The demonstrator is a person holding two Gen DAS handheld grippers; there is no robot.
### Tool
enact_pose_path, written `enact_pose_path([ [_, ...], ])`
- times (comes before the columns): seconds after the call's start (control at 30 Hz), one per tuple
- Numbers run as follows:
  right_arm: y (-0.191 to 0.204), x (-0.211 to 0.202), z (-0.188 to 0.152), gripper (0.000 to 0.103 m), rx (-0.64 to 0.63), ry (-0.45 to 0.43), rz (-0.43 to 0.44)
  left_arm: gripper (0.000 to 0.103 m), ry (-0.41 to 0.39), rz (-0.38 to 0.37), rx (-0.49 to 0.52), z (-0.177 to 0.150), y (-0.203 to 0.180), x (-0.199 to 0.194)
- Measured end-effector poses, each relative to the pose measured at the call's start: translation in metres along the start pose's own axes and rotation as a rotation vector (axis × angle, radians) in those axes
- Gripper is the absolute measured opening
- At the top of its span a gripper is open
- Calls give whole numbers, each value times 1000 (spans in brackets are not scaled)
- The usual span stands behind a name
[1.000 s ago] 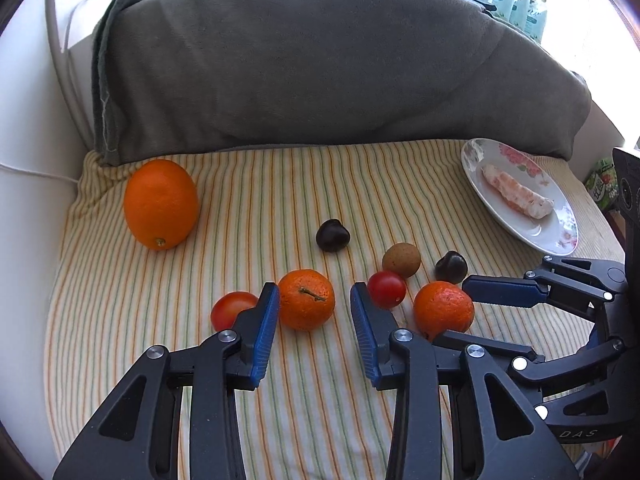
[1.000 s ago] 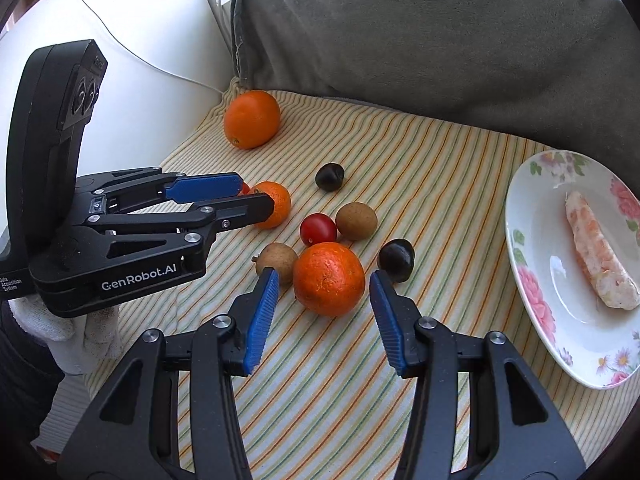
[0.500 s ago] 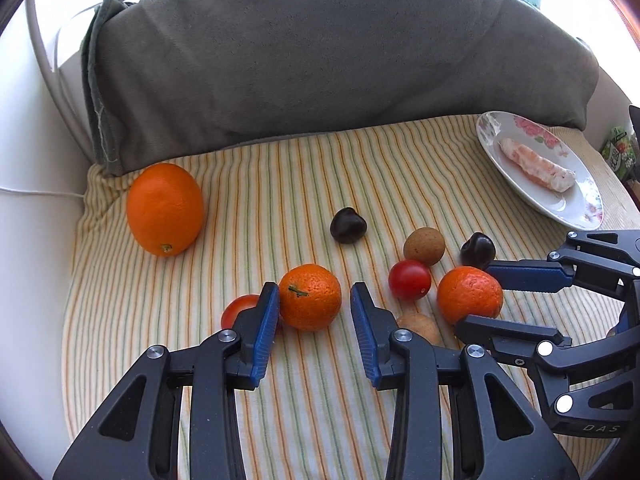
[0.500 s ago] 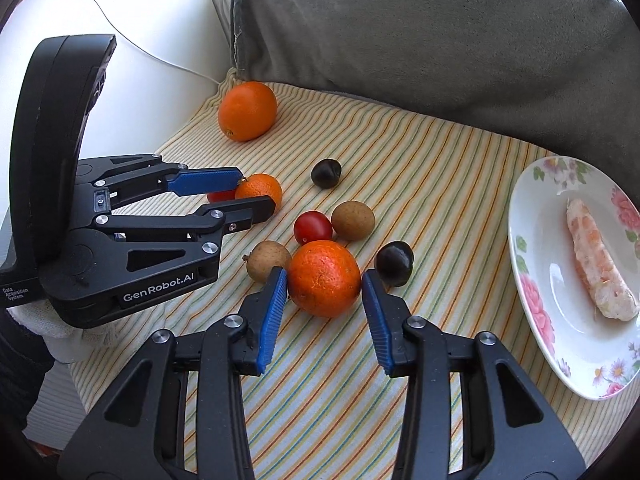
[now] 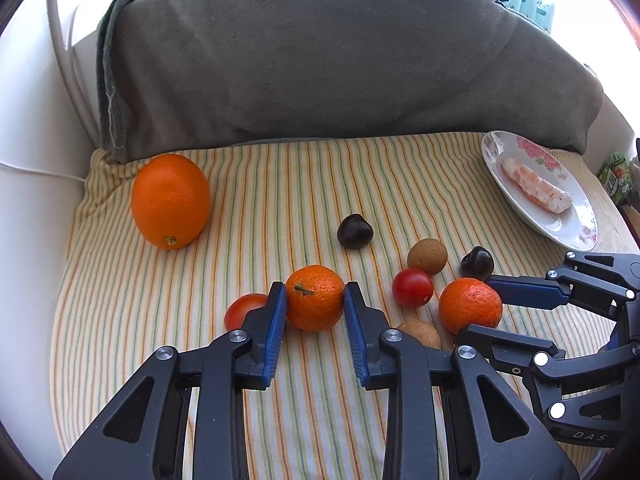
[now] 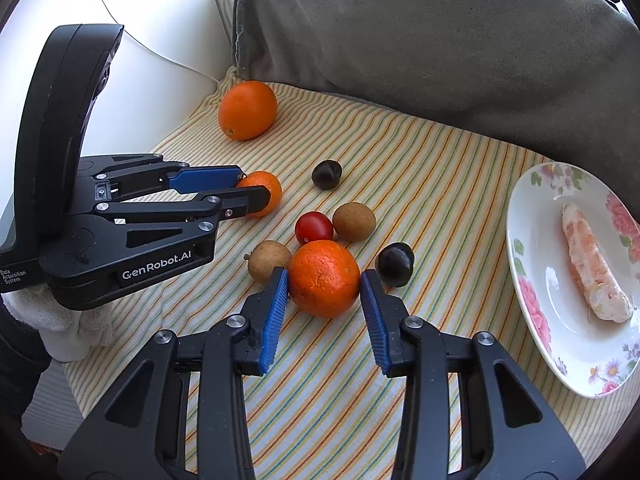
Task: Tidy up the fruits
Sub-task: 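Grasp a mandarin with the right tool while the left tool grasps another mandarin, then carry mandarins onto the plate with both tools and open both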
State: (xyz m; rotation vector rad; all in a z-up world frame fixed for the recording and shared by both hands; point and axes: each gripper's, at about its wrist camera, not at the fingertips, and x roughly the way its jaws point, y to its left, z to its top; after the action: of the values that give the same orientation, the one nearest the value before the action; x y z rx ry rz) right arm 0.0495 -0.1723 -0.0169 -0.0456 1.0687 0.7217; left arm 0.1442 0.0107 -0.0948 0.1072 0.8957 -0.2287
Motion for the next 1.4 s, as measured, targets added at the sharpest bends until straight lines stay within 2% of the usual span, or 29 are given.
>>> enact_pose_path([
  [0.33, 0, -15, -3, 38, 9, -30, -4, 26, -28, -36, -36, -10, 5, -20],
  [0.7, -2, -24, -7, 38, 17, -40, -2, 26, -21, 0, -2, -17, -9, -15],
  [0.93, -4, -26, -6, 38, 30, -47, 0, 32, -6, 32, 18, -20, -12, -10],
  [1.0, -4, -26, -6, 38, 30, -47, 0, 38, 7, 44, 13, -21, -11, -6],
  [1.1, -3, -26, -7, 38, 29, -47, 0, 37, 27, 38, 8, -25, -7, 3],
  [1.13, -3, -26, -7, 38, 29, -47, 0, 34, 26, 35, 4, -26, -7, 5],
  [1.4, -8, -30, -7, 38, 41, -58, -5, 33, -1, 24, -28, -24, -1, -1],
])
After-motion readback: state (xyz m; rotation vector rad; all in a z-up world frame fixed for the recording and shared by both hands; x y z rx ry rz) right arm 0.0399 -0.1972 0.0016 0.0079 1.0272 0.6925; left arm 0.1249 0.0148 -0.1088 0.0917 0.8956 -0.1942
